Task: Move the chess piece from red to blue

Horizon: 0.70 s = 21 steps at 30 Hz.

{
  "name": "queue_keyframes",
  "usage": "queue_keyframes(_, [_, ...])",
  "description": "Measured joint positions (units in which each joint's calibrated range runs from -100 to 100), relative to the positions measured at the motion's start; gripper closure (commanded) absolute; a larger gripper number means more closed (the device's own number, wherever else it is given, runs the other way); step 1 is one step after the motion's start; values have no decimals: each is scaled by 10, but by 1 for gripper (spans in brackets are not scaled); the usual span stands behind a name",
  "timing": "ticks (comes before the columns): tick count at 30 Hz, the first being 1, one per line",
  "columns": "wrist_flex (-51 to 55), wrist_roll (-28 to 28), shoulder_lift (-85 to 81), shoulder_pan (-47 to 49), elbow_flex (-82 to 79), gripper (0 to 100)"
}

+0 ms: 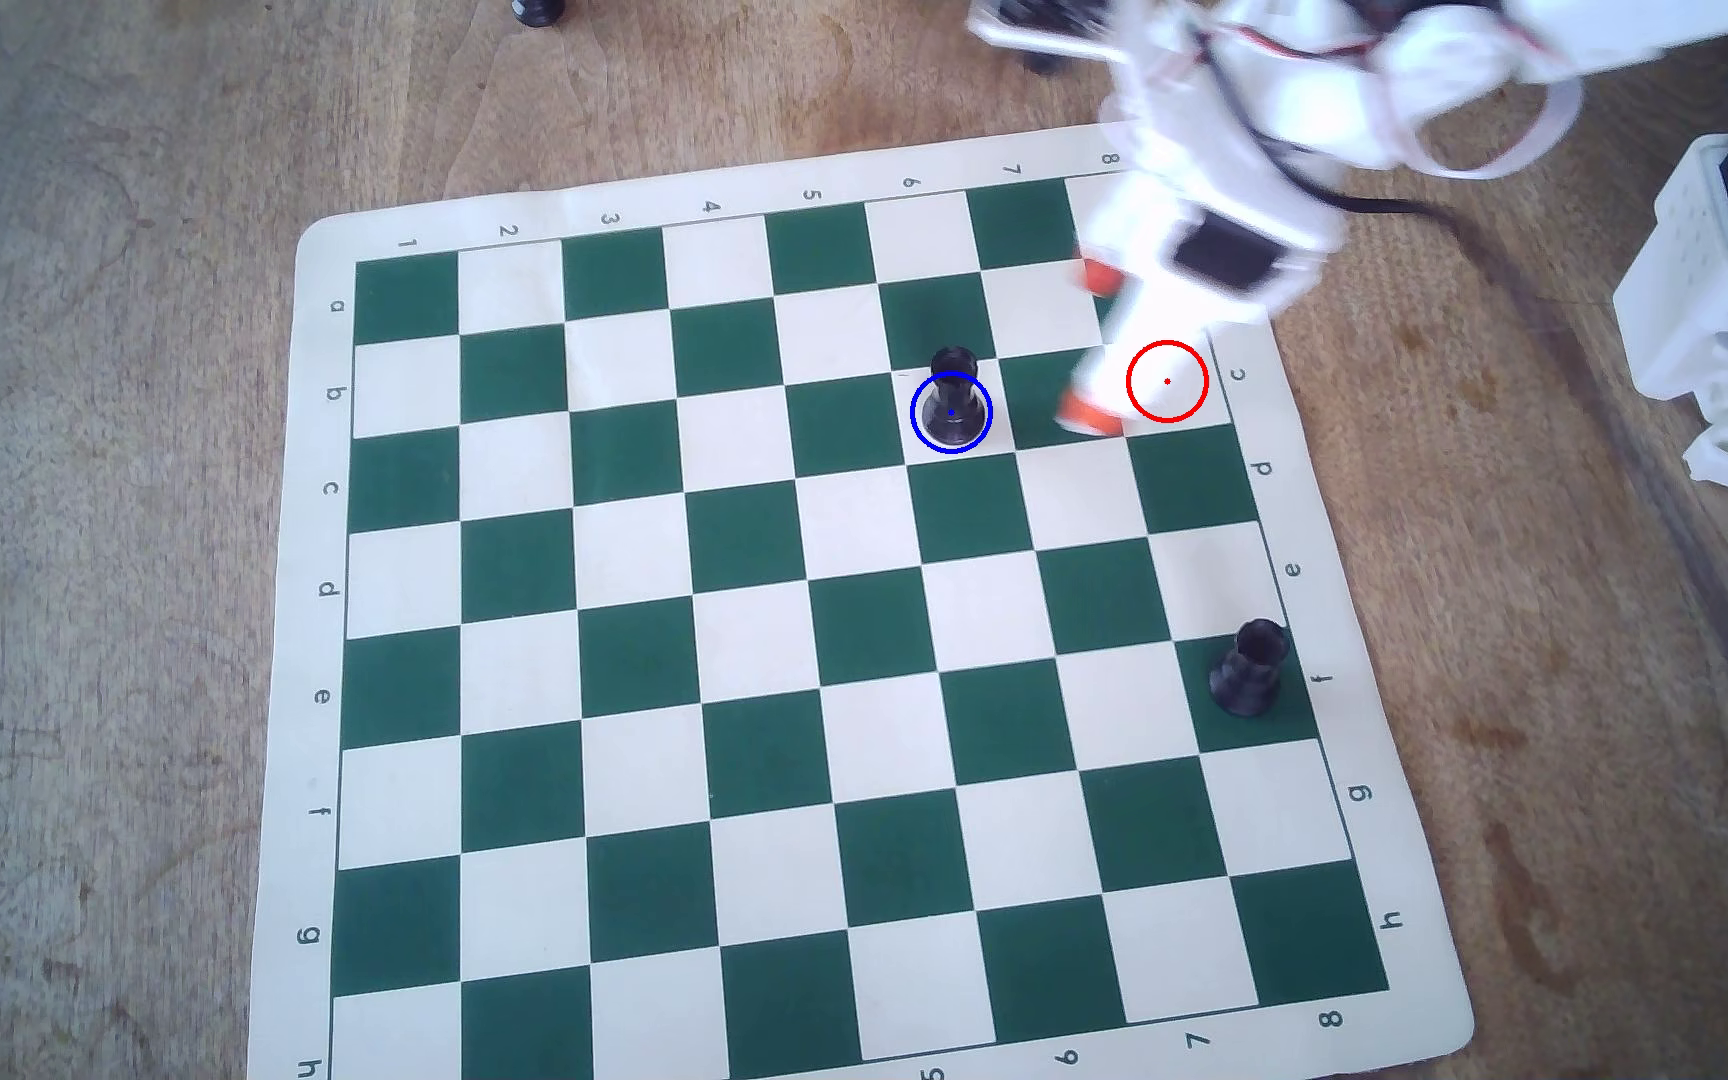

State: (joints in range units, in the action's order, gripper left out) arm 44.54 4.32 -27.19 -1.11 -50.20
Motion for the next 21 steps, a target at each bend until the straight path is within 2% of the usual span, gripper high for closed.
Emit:
queue_keyframes(2, [11, -2, -51, 7, -38, 91])
queue_keyframes(8, [24, -2, -361, 21, -280, 100])
queue_keyframes(15, [33, 0, -496, 34, -306, 100])
queue_keyframes(21, [-43, 32, -556, 43, -327, 100])
